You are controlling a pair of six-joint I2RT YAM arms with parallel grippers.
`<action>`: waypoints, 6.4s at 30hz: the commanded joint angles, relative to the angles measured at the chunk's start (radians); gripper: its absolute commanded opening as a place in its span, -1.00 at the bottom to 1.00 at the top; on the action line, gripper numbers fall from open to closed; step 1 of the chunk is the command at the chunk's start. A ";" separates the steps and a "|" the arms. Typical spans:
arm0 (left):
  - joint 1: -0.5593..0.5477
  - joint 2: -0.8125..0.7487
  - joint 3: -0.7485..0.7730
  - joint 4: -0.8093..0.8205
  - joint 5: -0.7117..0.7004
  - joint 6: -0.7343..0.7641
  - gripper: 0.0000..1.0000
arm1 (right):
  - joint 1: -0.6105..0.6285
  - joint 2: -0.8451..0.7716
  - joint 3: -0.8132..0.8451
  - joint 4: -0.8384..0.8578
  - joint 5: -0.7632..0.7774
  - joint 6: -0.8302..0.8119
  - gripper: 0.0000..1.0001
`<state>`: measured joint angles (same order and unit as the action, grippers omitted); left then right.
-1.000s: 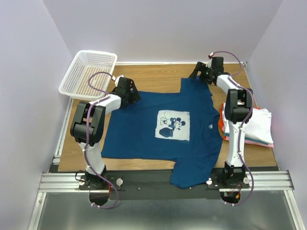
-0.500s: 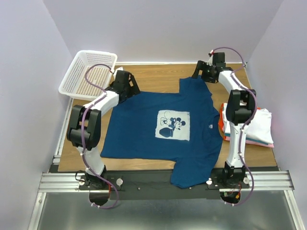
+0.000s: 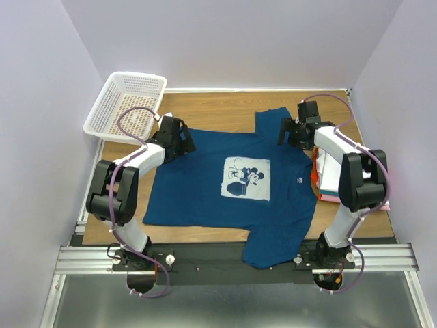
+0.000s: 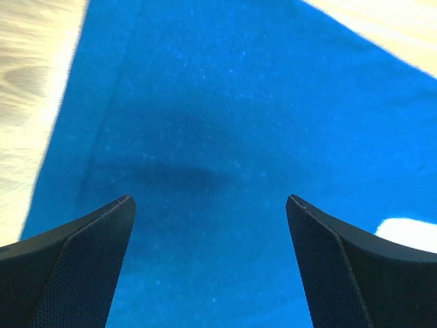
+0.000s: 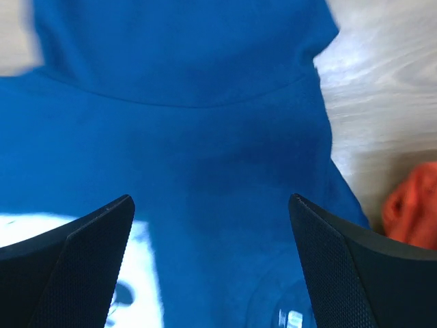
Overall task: Fold and stack the t-shirts
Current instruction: Flatten the tshirt out, then fold the tshirt
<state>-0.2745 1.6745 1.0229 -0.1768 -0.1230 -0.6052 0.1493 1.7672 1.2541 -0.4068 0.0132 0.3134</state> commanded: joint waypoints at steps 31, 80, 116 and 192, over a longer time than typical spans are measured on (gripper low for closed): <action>0.067 0.427 0.416 -0.139 0.049 0.013 0.97 | -0.004 0.641 0.628 0.000 0.004 -0.060 1.00; 0.054 -0.561 -0.530 -0.303 -0.113 -0.469 0.97 | 0.047 -0.357 -0.259 0.168 0.149 0.174 1.00; 0.118 -0.538 -0.500 -0.267 -0.098 -0.397 -1.00 | 0.241 -0.469 -0.302 0.033 0.132 0.073 1.00; 0.126 -0.262 -0.127 -0.248 -0.078 -0.300 -1.00 | 0.411 -0.295 -0.061 -0.296 0.515 0.173 -0.99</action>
<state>-0.1570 1.3880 0.8478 -0.4015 -0.1646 -0.9195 0.5800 1.4456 1.1248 -0.7452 0.4831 0.5583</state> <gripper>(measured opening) 0.011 0.015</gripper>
